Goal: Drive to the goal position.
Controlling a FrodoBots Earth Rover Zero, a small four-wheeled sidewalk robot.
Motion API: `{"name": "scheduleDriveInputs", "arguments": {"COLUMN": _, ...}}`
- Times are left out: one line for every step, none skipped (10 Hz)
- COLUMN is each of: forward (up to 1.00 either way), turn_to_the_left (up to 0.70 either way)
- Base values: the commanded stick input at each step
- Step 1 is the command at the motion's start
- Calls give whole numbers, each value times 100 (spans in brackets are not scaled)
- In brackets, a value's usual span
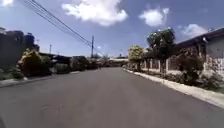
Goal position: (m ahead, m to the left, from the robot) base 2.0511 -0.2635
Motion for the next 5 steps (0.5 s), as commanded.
{"name": "scheduleDriveInputs", "arguments": {"forward": 45, "turn_to_the_left": 0}}
{"name": "scheduleDriveInputs", "arguments": {"forward": 45, "turn_to_the_left": 0}}
{"name": "scheduleDriveInputs", "arguments": {"forward": 45, "turn_to_the_left": 0}}
{"name": "scheduleDriveInputs", "arguments": {"forward": 45, "turn_to_the_left": 0}}
{"name": "scheduleDriveInputs", "arguments": {"forward": 45, "turn_to_the_left": 0}}
